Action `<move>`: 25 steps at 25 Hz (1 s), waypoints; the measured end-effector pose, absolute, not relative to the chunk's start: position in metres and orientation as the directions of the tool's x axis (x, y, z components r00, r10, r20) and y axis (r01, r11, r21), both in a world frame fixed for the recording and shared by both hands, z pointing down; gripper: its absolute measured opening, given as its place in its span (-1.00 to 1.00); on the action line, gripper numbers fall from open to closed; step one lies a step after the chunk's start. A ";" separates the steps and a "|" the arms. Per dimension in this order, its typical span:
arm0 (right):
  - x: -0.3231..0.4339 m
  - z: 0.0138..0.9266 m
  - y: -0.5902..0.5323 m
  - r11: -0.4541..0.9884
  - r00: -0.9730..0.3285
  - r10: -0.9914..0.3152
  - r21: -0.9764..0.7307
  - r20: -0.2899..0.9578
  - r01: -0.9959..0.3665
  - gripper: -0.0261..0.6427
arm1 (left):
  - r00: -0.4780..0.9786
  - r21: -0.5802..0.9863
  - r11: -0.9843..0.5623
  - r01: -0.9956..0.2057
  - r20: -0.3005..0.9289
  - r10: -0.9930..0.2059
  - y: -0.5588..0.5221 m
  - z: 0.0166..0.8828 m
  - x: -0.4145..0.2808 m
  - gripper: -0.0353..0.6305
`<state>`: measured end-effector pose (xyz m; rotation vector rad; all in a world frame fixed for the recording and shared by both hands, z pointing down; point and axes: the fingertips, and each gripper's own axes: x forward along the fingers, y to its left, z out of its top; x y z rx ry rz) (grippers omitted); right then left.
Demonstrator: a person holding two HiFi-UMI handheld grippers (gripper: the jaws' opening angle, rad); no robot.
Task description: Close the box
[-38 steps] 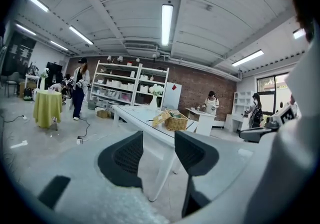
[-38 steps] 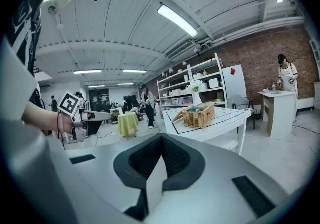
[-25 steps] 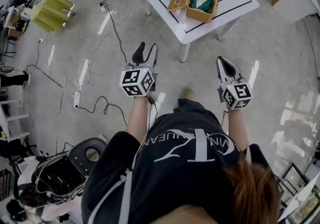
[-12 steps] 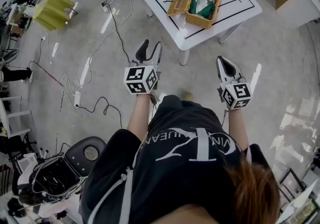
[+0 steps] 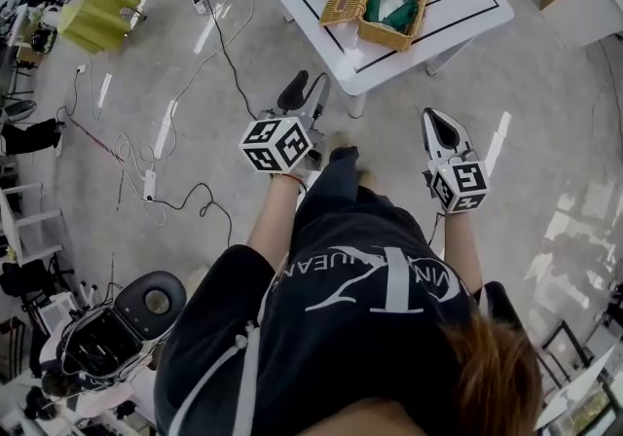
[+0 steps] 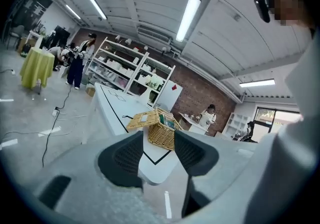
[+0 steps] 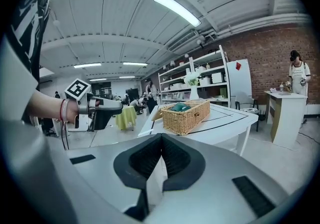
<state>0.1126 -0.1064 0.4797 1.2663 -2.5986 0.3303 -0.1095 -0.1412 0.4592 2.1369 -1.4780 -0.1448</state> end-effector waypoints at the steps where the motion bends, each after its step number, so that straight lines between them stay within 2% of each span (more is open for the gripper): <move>1: 0.114 0.482 -0.108 0.598 -0.597 -0.741 -0.102 0.308 -0.795 -0.93 | 0.402 0.495 -0.258 -0.830 0.208 -0.892 -0.144 0.461 -0.107 -0.33; 11: 0.120 0.484 -0.148 0.567 -0.555 -0.754 -0.079 0.351 -0.820 -0.93 | 0.443 0.782 -0.177 -0.597 0.138 -0.886 -0.197 0.478 -0.105 -0.34; 16: 0.122 0.491 -0.174 0.551 -0.537 -0.756 -0.079 0.375 -0.831 -0.93 | 0.422 0.904 -0.101 -0.415 0.093 -0.902 -0.226 0.494 -0.106 -0.36; 21: 0.123 0.495 -0.194 0.540 -0.524 -0.757 -0.077 0.391 -0.838 -0.93 | 0.384 0.962 -0.048 -0.268 0.061 -0.921 -0.249 0.503 -0.111 -0.36; 25: 0.125 0.496 -0.209 0.535 -0.518 -0.759 -0.075 0.394 -0.842 -0.93 | 0.363 0.981 -0.017 -0.194 0.056 -0.930 -0.265 0.509 -0.112 -0.36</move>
